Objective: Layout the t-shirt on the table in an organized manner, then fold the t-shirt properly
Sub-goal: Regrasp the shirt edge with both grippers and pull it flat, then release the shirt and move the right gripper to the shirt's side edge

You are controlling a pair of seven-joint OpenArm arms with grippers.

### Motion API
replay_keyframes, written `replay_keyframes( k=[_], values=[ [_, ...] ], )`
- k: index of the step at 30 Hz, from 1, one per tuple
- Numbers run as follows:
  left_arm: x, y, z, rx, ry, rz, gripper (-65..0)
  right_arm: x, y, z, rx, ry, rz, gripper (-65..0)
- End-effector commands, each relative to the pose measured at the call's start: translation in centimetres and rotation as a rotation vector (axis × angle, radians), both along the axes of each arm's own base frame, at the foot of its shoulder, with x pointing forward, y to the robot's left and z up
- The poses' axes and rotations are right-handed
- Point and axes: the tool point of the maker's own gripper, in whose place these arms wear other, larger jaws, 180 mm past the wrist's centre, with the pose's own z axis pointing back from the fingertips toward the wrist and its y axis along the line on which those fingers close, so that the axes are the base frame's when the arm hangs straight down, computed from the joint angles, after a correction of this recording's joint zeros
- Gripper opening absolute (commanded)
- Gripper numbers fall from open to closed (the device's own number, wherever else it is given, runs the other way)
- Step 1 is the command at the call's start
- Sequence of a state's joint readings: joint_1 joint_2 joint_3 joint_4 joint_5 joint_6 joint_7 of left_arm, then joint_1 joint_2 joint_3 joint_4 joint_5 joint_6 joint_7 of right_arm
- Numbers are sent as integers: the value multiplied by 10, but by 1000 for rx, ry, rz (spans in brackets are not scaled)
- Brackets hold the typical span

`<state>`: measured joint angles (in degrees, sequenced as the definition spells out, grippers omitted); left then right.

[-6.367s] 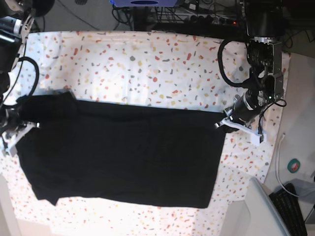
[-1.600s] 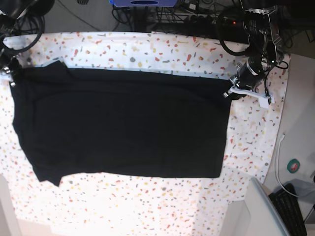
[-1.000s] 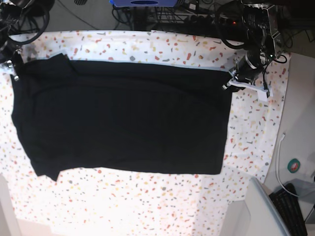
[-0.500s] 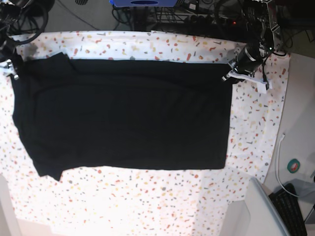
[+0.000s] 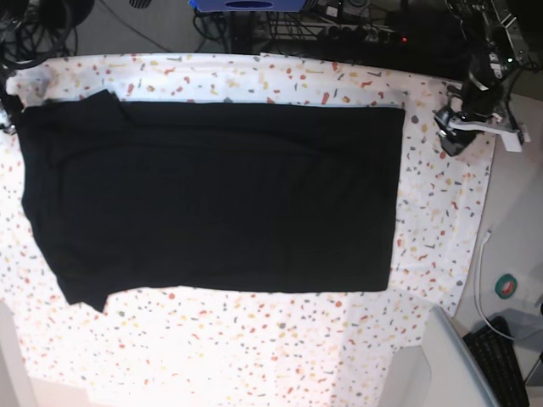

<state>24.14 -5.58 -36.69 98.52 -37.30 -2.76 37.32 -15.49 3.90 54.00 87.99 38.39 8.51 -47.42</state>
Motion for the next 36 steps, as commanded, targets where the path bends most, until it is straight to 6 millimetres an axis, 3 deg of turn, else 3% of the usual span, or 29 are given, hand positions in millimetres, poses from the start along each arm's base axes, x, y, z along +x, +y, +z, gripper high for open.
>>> replay_keyframes(
  k=[1, 3, 4, 5, 7, 8, 12, 16, 20, 25, 28, 36],
  values=[
    [11, 6, 25, 52, -68, -15, -262, 9, -14, 21, -68, -50, 8, -380],
    [17, 6, 44, 88, -106, -36, -278, 17, -23, 39, -120, -76, 27, -380],
    [19, 5, 47, 91, -112, -43, -324, 20, -25, 44, -135, -80, 41, -380],
    [22, 2, 46, 87, -114, -56, -382, 25, -21, 44, -136, -81, 63, -380],
    [28, -12, 35, 72, -86, -117, -581, 32, -14, 43, -139, -72, 110, -381],
    [30, -24, 26, 55, -66, -157, -650, 32, -9, 40, -135, -62, 131, -389],
    [28, -55, -5, -11, -1, -226, -650, 30, 26, 25, -88, -32, 221, -444],
    [25, -54, -19, -31, 30, -213, -650, 15, 64, 2, 7, -1, 214, -441],
    [23, -43, -18, -17, 36, -196, -650, -9, 96, -17, 118, 65, 219, -437],
    [19, -17, -10, 13, 27, -137, -650, -17, 107, -27, 168, 97, 220, -306],
    [17, -6, -7, 25, 23, -108, -650, -15, 107, -27, 169, 92, 219, -308],
    [14, -5, -8, 26, 28, -105, -650, -13, 132, -48, 246, 125, 253, -309]
  ],
)
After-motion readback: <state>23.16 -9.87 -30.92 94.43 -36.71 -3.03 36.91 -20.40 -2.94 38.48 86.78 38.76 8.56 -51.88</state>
